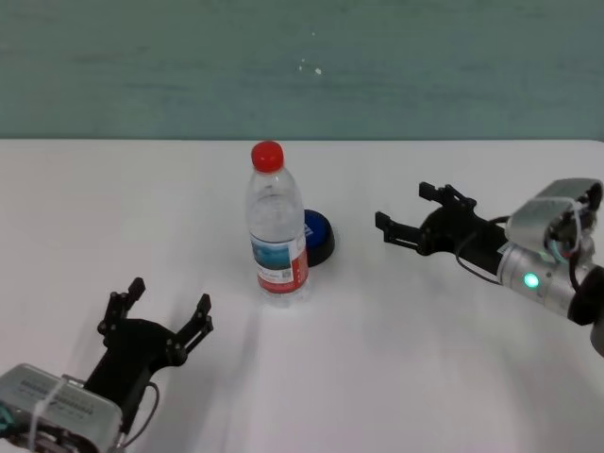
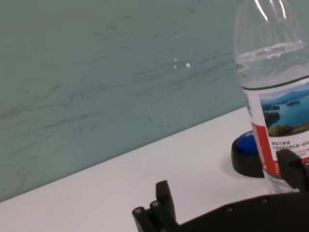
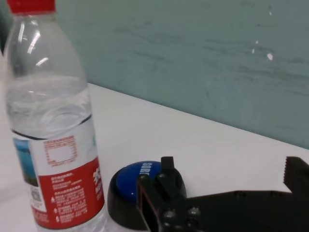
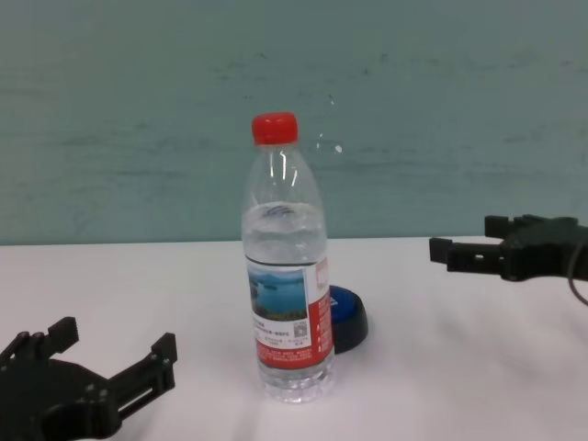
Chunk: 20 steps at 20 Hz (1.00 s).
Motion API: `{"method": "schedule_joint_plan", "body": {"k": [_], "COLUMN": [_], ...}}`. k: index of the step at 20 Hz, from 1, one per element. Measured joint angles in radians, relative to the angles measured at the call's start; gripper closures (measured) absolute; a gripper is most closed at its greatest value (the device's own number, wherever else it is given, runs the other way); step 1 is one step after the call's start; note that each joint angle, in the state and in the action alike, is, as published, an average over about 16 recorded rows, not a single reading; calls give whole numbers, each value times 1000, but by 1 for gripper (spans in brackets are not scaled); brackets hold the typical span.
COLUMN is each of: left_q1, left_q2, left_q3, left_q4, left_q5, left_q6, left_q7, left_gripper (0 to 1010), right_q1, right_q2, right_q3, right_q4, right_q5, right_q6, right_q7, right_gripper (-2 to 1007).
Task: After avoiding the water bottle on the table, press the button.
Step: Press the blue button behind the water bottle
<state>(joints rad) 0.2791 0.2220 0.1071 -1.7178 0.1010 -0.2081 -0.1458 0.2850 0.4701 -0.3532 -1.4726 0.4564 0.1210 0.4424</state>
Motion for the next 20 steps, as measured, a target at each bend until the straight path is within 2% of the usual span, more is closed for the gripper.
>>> {"method": "schedule_joint_plan", "body": {"k": [9,20], "left_q1": [0,0], "left_q2": [0,0], "left_q3": [0,0], "left_q4": [0,0], "left_q5": [0,0], "left_q6": [0,0], "left_q7": [0,0], "left_gripper": [10,10], "right_q1": [89,146], "right_q2": [-41,-72], "right_q3": [-40,-63], "right_q4": [104,180], "right_q5": [-23,-29], "right_q6": [-27,-46], "right_q7": [28,57], "right_gripper": [1,1]}}
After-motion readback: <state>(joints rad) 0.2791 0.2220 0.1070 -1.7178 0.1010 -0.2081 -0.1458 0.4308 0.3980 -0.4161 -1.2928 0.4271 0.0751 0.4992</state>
